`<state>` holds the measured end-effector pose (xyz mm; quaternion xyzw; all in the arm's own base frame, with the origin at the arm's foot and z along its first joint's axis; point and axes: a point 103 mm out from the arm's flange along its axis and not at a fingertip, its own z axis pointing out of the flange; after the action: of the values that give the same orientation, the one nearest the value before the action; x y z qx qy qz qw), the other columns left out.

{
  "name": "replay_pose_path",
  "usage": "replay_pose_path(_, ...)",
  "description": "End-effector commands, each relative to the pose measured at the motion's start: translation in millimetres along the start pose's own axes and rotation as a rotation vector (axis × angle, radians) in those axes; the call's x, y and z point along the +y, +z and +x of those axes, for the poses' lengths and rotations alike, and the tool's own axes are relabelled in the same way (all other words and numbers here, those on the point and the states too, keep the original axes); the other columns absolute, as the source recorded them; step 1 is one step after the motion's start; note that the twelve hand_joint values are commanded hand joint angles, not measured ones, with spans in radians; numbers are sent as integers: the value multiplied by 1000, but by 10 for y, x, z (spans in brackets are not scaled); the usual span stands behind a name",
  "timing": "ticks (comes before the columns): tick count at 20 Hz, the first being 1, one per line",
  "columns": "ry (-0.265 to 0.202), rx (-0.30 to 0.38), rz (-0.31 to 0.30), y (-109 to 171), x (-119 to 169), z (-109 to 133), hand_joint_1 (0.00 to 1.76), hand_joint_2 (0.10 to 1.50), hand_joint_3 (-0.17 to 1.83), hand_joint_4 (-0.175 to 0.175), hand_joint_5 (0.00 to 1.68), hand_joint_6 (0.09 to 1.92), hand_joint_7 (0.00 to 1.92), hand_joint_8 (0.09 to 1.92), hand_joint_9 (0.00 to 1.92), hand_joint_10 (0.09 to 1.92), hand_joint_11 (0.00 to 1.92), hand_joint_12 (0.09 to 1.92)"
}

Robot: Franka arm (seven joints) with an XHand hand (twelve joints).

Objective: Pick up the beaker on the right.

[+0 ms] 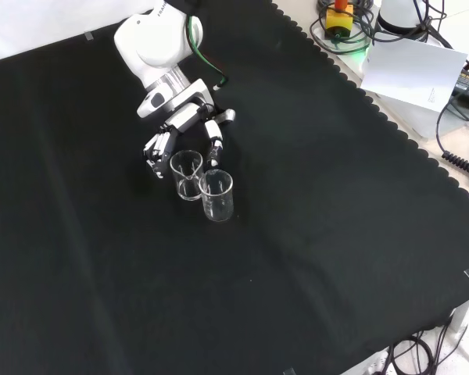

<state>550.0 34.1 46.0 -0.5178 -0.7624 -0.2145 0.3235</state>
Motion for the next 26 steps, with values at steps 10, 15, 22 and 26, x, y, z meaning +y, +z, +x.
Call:
replay_pose_path(10, -18, 36, -29, 100, 60, 32, 849, 515, 625, -43, 539, 87, 396, 660, 512, 580, 92, 1379)
replay_pose_path(15, -6, 33, -31, 136, 75, 18, 856, 515, 626, -42, 541, 87, 397, 659, 511, 577, 92, 1379)
replay_pose_path(22, -2, 47, -60, 142, 92, -2, 882, 518, 627, -41, 567, 87, 401, 658, 515, 576, 95, 1378)
replay_pose_path(26, -7, 52, -60, 150, 111, 15, 888, 519, 627, -41, 580, 87, 408, 659, 521, 575, 99, 1377)
